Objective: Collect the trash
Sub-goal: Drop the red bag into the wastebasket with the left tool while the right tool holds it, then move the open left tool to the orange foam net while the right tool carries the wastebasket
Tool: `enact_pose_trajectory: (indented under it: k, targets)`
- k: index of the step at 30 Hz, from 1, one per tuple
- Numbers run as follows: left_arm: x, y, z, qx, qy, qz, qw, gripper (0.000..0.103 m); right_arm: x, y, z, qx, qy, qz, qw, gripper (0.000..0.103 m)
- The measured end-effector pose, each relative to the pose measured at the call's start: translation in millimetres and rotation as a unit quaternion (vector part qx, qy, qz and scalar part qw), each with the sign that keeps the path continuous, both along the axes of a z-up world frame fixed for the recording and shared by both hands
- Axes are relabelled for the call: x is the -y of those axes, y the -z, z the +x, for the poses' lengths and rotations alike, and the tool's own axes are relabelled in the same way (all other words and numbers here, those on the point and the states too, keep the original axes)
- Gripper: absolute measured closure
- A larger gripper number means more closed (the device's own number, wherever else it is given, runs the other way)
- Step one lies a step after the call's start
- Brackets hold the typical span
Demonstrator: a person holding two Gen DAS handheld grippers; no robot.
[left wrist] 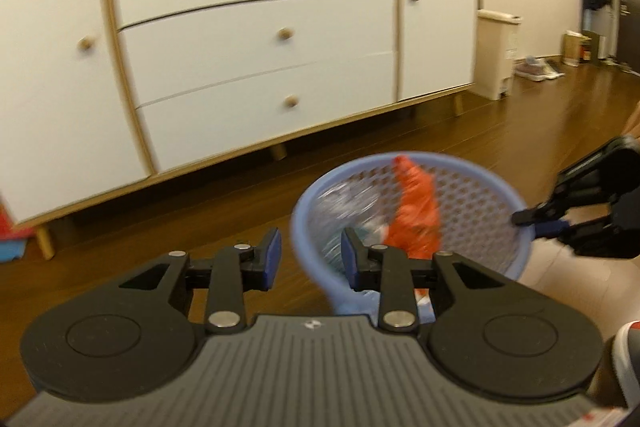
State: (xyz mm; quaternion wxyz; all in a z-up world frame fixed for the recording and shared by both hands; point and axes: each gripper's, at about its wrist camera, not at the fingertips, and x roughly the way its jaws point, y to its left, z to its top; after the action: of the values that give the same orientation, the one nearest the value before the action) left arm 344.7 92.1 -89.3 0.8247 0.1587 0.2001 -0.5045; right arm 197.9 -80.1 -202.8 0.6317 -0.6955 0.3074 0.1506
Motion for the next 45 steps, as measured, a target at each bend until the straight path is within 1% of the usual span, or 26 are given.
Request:
enact_pose_trajectory:
  k: [4,7,16,22,25,31,33,35,38,40,41,42,43,45]
  targets:
    - [-22,15,17,-0.009,-0.043,0.014,0.999,0.075,-1,0,0,0.001,0.003,0.0,1.0,0.096]
    - [-41,25,30,-0.019,-0.078,0.024,0.9965,0.075,-2,1,0,0.0,0.005,0.0,1.0,0.096]
    - [-93,45,53,-0.036,-0.163,0.036,0.9854,0.075,-6,1,4,0.001,0.009,0.002,1.0,0.096]
    - [-113,55,57,-0.045,-0.193,0.042,0.9793,0.075,-10,6,8,0.002,0.01,0.009,1.0,0.095]
    - [-119,59,59,-0.045,-0.204,0.047,0.9768,0.074,-10,8,12,0.011,0.015,0.017,1.0,0.095]
    - [-127,64,62,-0.042,-0.225,0.058,0.9718,0.065,-12,8,6,0.033,0.044,0.04,0.998,0.095]
    - [-131,66,61,-0.044,-0.232,0.059,0.9699,0.062,-13,5,3,0.033,0.063,0.057,0.996,0.093]
    - [-134,69,62,-0.043,-0.239,0.061,0.9681,0.059,-14,-1,-1,0.044,0.085,0.08,0.992,0.092]
    - [-140,73,63,-0.045,-0.248,0.066,0.9655,0.055,-12,-16,-4,0.048,0.131,0.133,0.981,0.089]
    - [-143,76,65,-0.045,-0.254,0.07,0.9636,0.052,-6,-29,-4,0.052,0.177,0.182,0.966,0.08]
    - [-145,78,65,-0.045,-0.258,0.071,0.9626,0.051,-3,-36,-2,0.054,0.203,0.206,0.956,0.072]
    - [-147,80,67,-0.045,-0.262,0.072,0.9614,0.05,5,-45,2,0.061,0.237,0.237,0.94,0.066]
    - [-148,82,68,-0.046,-0.265,0.073,0.9605,0.05,12,-53,4,0.07,0.266,0.264,0.924,0.064]
    - [-151,85,70,-0.046,-0.272,0.077,0.9583,0.049,29,-68,7,0.086,0.327,0.325,0.883,0.061]
